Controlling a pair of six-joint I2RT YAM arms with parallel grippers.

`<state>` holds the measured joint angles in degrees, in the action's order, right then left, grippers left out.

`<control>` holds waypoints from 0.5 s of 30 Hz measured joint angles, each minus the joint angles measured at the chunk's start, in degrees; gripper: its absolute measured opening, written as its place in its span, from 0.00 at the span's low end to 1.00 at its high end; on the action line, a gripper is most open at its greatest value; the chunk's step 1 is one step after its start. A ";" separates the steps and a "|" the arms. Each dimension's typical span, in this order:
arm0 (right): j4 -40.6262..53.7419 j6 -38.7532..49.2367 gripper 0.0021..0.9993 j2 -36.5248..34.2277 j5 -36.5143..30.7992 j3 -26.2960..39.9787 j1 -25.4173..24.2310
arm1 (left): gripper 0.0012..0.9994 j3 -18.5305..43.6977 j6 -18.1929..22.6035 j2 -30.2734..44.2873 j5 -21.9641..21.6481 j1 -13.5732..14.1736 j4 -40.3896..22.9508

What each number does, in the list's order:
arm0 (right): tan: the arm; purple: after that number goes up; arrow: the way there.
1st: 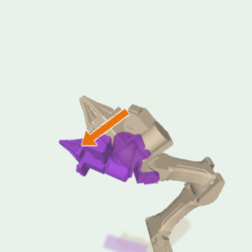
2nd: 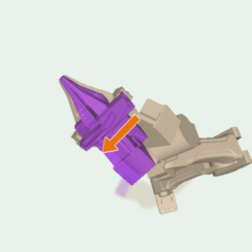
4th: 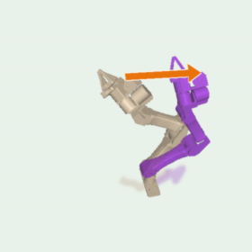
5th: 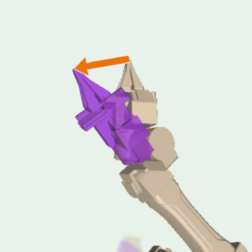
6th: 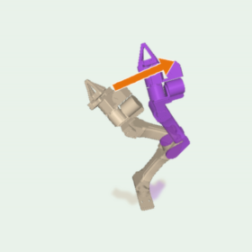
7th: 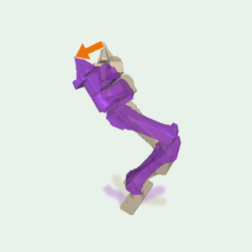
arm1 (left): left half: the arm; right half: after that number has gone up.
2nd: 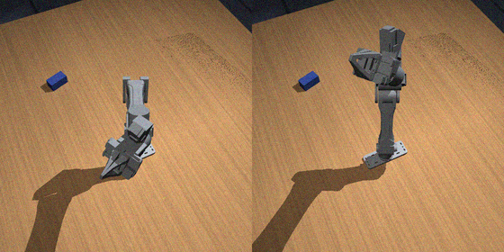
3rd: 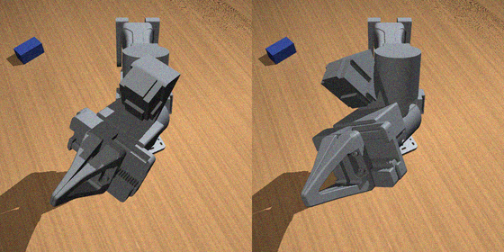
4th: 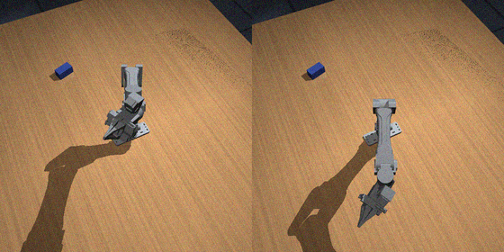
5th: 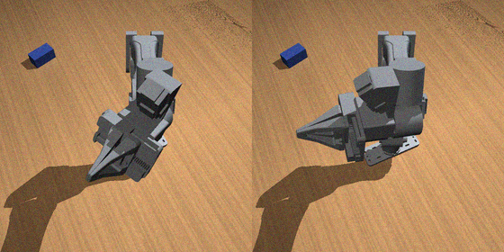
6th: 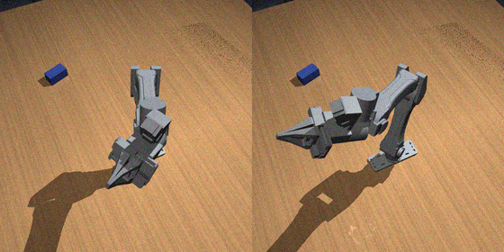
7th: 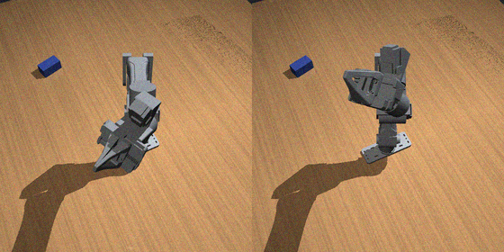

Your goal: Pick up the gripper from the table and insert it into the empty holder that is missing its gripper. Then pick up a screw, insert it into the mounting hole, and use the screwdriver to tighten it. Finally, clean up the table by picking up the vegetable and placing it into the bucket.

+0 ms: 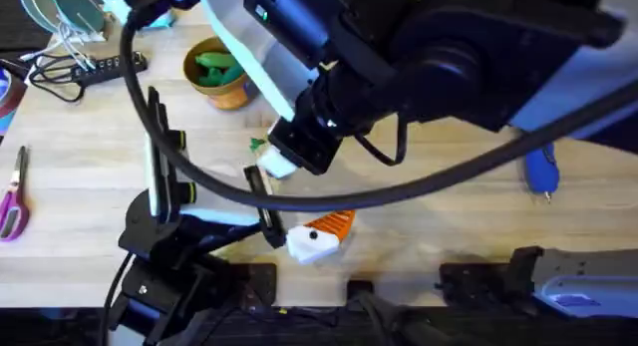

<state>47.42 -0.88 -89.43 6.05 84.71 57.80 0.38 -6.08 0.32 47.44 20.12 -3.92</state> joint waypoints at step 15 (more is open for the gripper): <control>8.63 0.19 0.99 11.67 -0.20 0.02 -10.76 | 0.99 0.00 0.02 0.00 0.39 0.00 0.00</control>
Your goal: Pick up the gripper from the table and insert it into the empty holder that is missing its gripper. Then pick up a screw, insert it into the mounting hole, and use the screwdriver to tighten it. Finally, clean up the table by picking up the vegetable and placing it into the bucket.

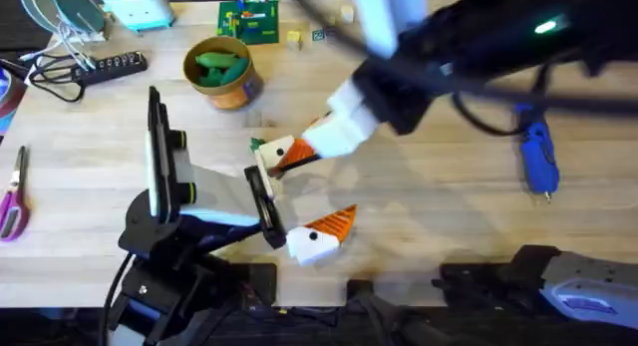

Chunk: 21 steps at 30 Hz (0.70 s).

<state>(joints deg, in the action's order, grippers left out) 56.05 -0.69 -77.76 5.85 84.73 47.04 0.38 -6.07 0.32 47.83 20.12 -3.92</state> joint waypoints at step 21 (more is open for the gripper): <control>1.64 23.64 0.99 16.26 48.85 -26.36 -44.63 | 0.99 0.00 0.00 0.00 0.09 0.00 0.00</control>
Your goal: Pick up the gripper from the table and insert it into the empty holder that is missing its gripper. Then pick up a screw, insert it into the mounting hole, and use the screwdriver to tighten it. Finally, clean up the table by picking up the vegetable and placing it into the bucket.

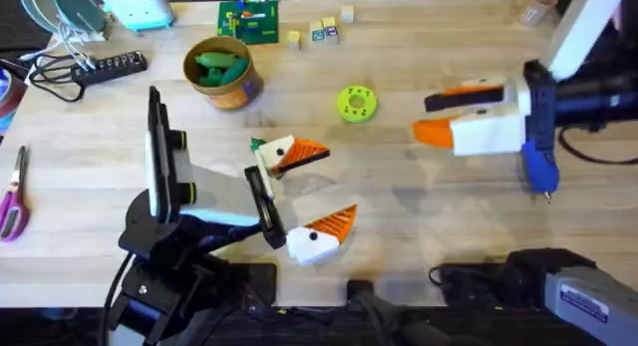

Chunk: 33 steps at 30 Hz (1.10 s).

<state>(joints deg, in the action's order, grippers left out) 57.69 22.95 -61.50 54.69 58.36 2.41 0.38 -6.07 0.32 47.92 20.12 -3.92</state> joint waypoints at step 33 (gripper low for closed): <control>-8.77 22.99 0.99 -1.50 4.49 -8.98 2.08 | 0.00 0.00 0.07 0.00 0.31 0.00 -0.04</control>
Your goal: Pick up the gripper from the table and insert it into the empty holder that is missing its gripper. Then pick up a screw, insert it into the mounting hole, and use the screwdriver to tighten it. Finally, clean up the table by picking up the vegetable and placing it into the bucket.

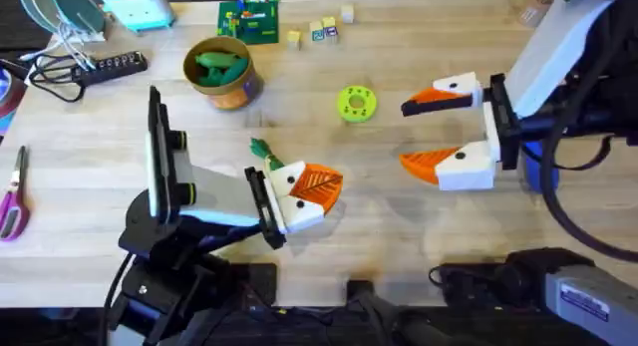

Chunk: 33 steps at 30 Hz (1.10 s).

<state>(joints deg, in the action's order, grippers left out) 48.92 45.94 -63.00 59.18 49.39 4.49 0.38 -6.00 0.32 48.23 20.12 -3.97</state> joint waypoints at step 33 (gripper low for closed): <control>-11.44 -24.01 0.99 -9.36 -53.54 4.53 -23.19 | 0.00 0.00 -0.01 0.00 0.00 0.00 0.00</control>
<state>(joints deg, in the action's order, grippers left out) 37.48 21.93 -72.36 5.65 53.92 -18.70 0.38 -6.01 0.32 48.23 20.12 -3.97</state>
